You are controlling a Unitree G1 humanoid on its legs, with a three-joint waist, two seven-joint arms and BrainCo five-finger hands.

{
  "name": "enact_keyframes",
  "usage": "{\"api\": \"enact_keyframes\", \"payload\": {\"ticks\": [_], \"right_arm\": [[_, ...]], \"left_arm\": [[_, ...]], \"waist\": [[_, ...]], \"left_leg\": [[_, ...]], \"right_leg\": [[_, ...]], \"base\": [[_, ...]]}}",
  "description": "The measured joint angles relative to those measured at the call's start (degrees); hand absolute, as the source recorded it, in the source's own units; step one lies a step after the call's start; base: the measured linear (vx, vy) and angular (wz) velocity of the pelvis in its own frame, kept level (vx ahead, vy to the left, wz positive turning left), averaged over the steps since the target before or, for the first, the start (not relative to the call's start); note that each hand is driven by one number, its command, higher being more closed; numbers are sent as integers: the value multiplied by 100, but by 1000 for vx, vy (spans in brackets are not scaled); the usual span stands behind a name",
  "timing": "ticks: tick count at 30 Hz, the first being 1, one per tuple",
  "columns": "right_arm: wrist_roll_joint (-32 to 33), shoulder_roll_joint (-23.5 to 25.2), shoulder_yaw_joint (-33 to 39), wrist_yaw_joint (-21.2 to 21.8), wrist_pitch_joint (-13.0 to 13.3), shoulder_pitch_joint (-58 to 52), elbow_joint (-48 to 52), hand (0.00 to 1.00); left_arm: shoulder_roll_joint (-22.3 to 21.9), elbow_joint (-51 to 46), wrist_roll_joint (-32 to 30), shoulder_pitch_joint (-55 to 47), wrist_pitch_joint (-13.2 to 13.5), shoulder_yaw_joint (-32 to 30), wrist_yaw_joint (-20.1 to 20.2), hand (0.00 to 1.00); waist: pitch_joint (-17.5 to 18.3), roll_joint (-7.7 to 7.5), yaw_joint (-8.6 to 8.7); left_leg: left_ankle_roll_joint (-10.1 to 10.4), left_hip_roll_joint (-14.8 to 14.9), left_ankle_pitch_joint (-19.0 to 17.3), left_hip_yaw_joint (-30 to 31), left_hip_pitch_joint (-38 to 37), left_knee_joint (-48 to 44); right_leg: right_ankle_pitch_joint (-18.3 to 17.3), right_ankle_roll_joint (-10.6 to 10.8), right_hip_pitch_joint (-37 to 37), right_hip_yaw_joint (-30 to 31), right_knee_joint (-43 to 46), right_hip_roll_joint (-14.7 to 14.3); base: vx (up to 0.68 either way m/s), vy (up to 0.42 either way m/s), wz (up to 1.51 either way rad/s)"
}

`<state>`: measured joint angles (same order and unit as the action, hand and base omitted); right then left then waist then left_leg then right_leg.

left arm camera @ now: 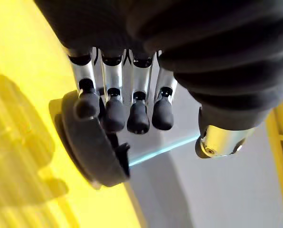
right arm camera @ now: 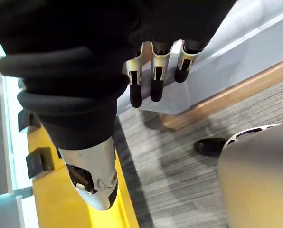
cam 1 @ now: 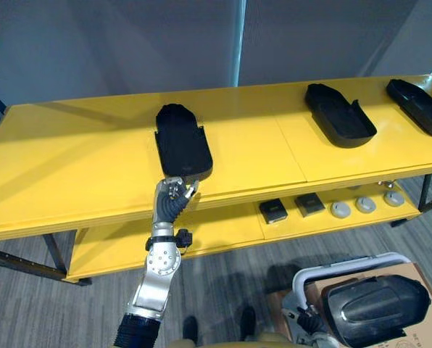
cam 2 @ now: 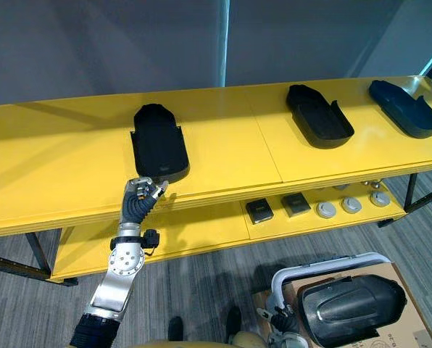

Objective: Walk over and take plastic housings, then place them on the shelf

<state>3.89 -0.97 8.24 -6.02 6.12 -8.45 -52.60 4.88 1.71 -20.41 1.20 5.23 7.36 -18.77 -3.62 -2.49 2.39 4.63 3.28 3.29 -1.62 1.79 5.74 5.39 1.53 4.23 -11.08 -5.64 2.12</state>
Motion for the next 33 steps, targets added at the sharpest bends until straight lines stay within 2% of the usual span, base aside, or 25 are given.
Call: {"api": "enact_keyframes", "payload": {"ticks": [13,28,33], "right_arm": [[-11,-2,-1,-10,-2,68,7,0],[-182,1,-21,47,-7,86,24,0],[-182,2,-20,110,-20,73,104,0]], "left_arm": [[263,1025,138,680,-16,-26,-76,100],[437,1739,174,1402,-377,-595,-384,100],[509,1976,192,1630,-404,-803,-385,100]], "waist": [[16,-24,58],[13,-30,282],[11,-33,313]], "left_leg": [[-4,-7,3,-18,-24,-26],[1,5,-3,-253,-23,-22],[0,4,-4,-321,-33,-24]], "right_leg": [[68,-43,-1,39,-5,4],[82,-21,87,205,-10,-6],[139,-51,113,295,-6,-11]], "base": [[3,1,-1],[-5,6,-5],[6,19,-8]]}}
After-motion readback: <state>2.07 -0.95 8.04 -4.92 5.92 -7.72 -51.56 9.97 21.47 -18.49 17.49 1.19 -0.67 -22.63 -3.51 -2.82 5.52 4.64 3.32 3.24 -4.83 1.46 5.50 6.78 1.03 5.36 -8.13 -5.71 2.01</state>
